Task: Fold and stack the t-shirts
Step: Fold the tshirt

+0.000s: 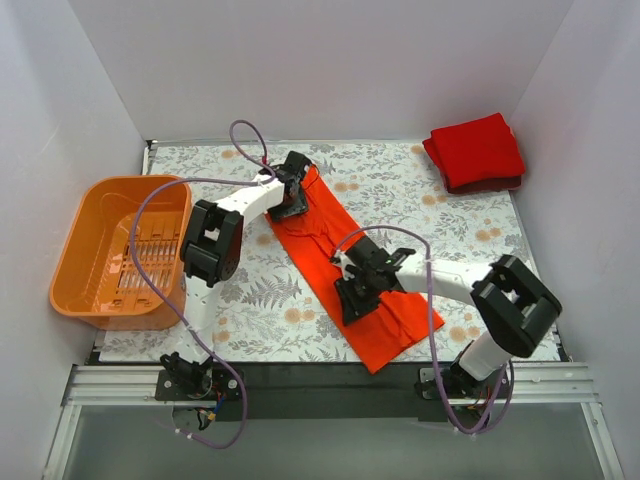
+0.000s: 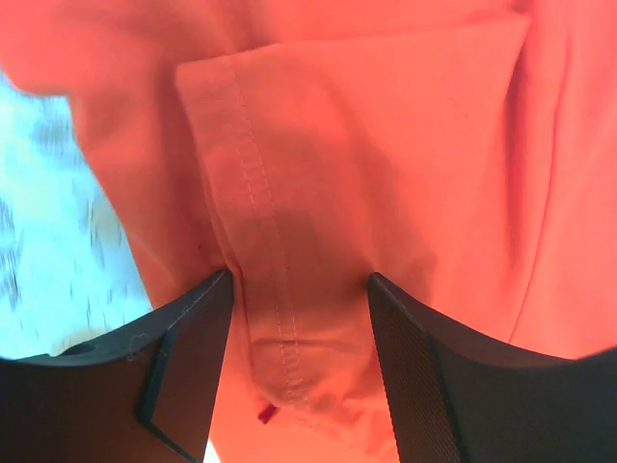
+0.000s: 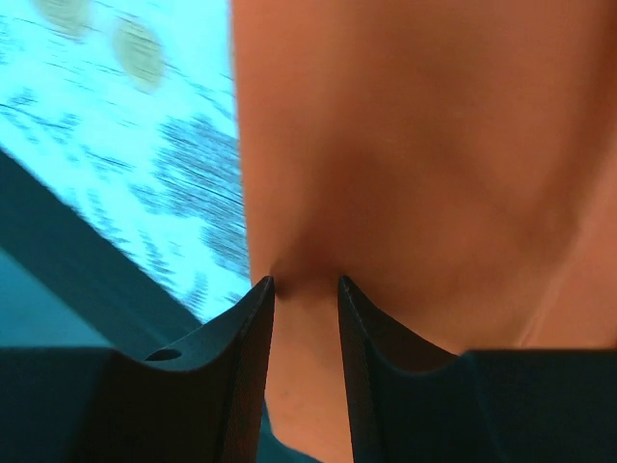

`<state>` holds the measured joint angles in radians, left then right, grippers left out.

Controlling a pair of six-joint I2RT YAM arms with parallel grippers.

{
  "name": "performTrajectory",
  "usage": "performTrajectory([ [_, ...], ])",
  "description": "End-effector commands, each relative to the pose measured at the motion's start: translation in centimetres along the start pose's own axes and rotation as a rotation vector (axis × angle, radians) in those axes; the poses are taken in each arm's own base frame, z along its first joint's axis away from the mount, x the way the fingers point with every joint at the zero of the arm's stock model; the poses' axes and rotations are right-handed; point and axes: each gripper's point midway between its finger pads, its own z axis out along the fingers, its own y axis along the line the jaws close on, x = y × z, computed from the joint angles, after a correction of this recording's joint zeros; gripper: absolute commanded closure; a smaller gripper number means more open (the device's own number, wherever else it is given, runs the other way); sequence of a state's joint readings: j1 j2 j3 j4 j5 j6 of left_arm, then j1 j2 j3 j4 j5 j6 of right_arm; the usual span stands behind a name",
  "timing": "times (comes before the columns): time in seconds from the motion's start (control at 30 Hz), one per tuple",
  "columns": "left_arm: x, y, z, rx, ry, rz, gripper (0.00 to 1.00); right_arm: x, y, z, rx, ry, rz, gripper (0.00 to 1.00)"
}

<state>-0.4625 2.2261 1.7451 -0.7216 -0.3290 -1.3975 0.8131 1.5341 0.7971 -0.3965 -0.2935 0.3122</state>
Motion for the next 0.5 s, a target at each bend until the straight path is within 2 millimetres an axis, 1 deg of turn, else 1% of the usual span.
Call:
performTrajectory([
  [0.0,-1.1,0.9,3.3,-0.035,-0.027,0.115,0.43,-1.4,5.0,1.5,-0.155,0.037,-0.019,0.60],
  [0.03,-1.7,0.1,3.6,-0.013,-0.036,0.126,0.42,-1.8,5.7,2.5,-0.170,0.052,-0.032,0.60],
  [0.07,-2.3,-0.5,3.5,0.008,-0.047,0.154,0.41,-3.3,6.8,2.4,-0.191,0.027,-0.055,0.60],
  [0.1,-2.7,-1.1,3.7,0.027,-0.057,0.162,0.40,-3.9,7.0,2.9,-0.191,0.030,-0.064,0.60],
  [0.13,-3.5,-2.2,3.5,0.058,-0.072,0.163,0.40,-4.6,7.4,2.7,-0.196,0.017,-0.079,0.60],
  [0.17,-3.9,-2.5,3.5,0.068,-0.083,0.169,0.38,-6.1,8.0,2.4,-0.200,-0.019,-0.100,0.61],
  [0.23,-5.4,-3.4,3.1,0.090,-0.127,0.176,0.37,-7.7,8.1,1.5,-0.182,-0.076,-0.123,0.60],
  [0.27,-6.5,-3.8,2.5,0.102,-0.156,0.170,0.37,-8.6,8.2,0.8,-0.179,-0.108,-0.137,0.58],
  [0.3,-7.5,-4.4,2.1,0.122,-0.192,0.171,0.36,-9.8,8.1,-0.4,-0.168,-0.160,-0.140,0.57],
  [0.33,-8.2,-4.7,1.6,0.134,-0.213,0.167,0.35,-10.3,7.7,-1.1,-0.156,-0.185,-0.138,0.55],
  [0.37,-9.2,-5.2,0.6,0.155,-0.241,0.156,0.34,-10.7,7.2,-1.7,-0.144,-0.208,-0.135,0.53],
  [0.4,-10.0,-5.6,0.0,0.174,-0.263,0.145,0.32,-11.2,5.8,-2.9,-0.121,-0.248,-0.108,0.52],
  [0.47,-10.7,-6.3,-1.1,0.207,-0.279,0.127,0.30,-11.4,4.0,-4.2,-0.099,-0.286,-0.075,0.49],
])
